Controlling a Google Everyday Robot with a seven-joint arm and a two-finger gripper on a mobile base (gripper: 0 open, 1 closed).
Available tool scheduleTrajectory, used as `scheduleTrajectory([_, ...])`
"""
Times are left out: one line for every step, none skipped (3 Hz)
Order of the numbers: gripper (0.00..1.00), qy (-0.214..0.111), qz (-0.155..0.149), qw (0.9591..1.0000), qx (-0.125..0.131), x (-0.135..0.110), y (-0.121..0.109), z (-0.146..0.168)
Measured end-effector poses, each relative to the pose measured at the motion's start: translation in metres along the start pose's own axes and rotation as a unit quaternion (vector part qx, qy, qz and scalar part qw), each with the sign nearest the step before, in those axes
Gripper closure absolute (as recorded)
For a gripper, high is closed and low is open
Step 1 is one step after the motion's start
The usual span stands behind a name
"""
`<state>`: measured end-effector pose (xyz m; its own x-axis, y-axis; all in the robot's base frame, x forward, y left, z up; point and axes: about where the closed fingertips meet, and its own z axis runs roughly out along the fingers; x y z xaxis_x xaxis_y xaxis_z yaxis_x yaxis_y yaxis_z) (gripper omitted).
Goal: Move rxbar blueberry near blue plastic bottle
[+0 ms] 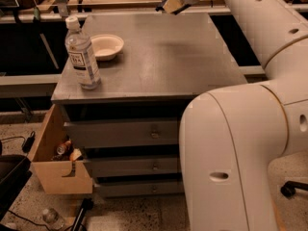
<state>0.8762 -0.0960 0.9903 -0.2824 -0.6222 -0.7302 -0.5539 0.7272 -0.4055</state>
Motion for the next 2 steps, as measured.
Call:
scheduleTrajectory([1.0,0.012,-0.049,0.9986,0.017,-0.024,0.002,-0.048])
scheduleTrajectory([1.0,0.012,-0.071,0.9974,0.002,-0.025,0.017,-0.093])
